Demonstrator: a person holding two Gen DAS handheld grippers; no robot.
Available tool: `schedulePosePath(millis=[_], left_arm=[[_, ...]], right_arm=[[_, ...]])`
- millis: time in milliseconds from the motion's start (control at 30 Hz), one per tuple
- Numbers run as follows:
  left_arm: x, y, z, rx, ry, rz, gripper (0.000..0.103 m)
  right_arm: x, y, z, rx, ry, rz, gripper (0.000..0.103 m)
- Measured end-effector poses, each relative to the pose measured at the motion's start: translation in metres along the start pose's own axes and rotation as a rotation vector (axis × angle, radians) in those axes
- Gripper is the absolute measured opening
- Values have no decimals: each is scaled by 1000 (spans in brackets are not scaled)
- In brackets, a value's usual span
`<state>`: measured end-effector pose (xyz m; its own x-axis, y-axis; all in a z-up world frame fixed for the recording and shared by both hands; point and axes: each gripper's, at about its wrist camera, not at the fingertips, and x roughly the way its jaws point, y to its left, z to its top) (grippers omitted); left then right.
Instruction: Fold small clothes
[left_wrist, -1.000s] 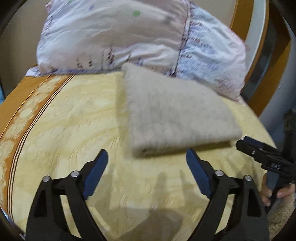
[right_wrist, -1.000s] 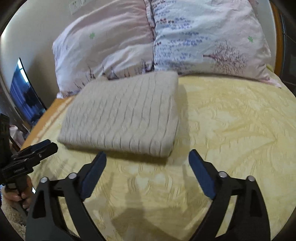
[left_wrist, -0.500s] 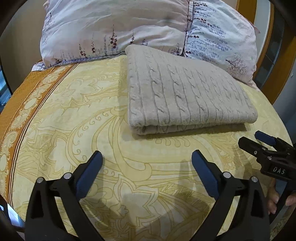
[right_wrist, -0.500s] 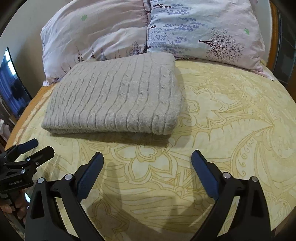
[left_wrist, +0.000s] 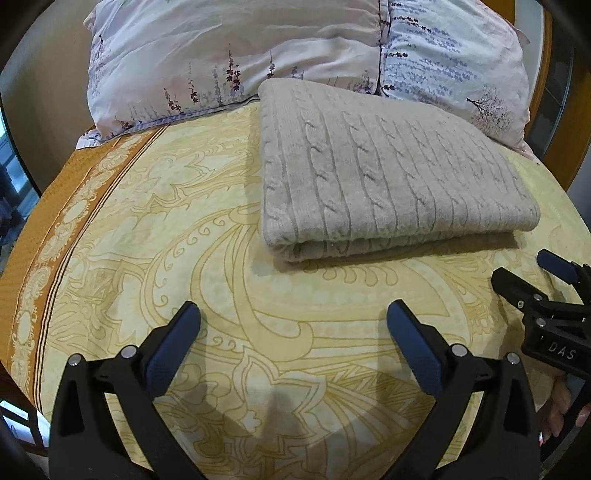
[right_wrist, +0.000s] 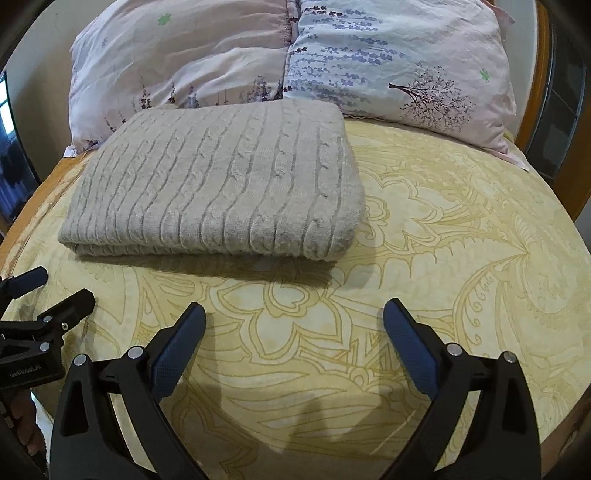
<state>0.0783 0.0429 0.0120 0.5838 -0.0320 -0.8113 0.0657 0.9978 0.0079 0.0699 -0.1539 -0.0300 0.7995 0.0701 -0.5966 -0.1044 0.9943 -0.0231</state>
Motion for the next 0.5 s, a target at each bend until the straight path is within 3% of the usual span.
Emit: schedulePosePath(millis=[500], left_arm=[[2, 1, 0, -6, 5, 5, 101]], right_arm=[[1, -1, -3, 25, -7, -27, 102]])
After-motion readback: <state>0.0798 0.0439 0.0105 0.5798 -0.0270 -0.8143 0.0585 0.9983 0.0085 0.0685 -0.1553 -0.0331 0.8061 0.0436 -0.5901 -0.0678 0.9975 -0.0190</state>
